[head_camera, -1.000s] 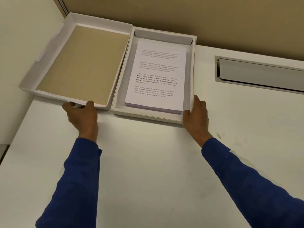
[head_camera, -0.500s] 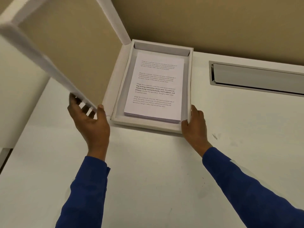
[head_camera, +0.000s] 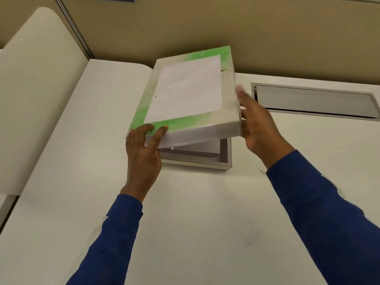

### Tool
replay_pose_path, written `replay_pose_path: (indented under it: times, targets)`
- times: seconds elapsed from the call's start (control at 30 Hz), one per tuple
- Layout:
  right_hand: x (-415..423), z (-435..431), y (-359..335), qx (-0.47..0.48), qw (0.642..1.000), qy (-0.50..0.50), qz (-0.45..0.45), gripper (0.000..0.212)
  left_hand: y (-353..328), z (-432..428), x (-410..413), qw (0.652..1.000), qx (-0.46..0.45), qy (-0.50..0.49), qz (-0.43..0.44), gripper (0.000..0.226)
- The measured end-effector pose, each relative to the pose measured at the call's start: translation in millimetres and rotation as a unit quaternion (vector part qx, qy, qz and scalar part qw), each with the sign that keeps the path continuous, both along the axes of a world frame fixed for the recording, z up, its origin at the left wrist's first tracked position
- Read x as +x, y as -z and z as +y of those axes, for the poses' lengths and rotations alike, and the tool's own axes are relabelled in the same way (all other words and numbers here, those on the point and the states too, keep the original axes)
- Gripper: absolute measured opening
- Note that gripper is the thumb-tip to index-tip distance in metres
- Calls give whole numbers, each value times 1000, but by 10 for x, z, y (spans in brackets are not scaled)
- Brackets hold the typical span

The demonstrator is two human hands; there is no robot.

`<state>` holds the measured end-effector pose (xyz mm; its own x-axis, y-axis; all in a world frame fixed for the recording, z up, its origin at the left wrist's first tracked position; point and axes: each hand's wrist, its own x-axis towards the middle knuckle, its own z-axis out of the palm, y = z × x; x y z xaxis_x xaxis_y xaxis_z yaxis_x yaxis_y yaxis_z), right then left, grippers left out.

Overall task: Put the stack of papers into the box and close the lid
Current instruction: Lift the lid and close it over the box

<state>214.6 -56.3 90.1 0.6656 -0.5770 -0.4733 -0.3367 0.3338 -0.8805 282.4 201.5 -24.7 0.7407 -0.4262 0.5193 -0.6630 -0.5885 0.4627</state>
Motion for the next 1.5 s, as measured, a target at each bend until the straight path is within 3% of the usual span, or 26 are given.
replay_pose_path:
  times: [0.07, 0.13, 0.2, 0.23, 0.3, 0.37, 0.5, 0.73, 1.07, 1.27, 1.5]
  targets:
    - [-17, -37, 133, -55, 997, -3, 51, 24, 24, 4, -1, 1000, 19, 19, 6, 64]
    - [-50, -39, 249, -76, 994, 0, 75, 41, 29, 5, -16, 998, 19, -11, 59, 76]
    - [-96, -9, 350, -108, 990, -2, 93, 55, 23, -24, -39, 984, -37, -98, 146, 87]
    - [-125, 17, 397, -131, 986, -7, 103, 58, 10, -43, -36, 964, -84, -150, 204, 85]
    - [-182, 88, 494, -190, 975, -25, 116, 59, -36, -66, 14, 892, -180, -226, 346, 74]
    - [-242, 168, 559, -260, 957, -51, 120, 57, -42, -83, 79, 847, -221, -250, 414, 53]
    - [-347, 297, 652, -346, 923, -95, 138, 50, -78, -57, 113, 880, -194, -238, 364, 28]
    - [-418, 397, 709, -358, 915, -89, 165, 54, -189, -58, 62, 897, -186, -213, 339, 11]
    - [-393, 373, 381, -380, 918, -64, 92, 53, -394, 15, 213, 888, -219, -194, 355, 12]
    - [-510, 364, 619, -318, 923, -117, 184, 55, -374, 5, 173, 911, -159, -187, 331, 8]
    - [-565, 397, 826, -329, 911, -140, 207, 54, -228, 70, 166, 920, -101, -185, 329, 27]
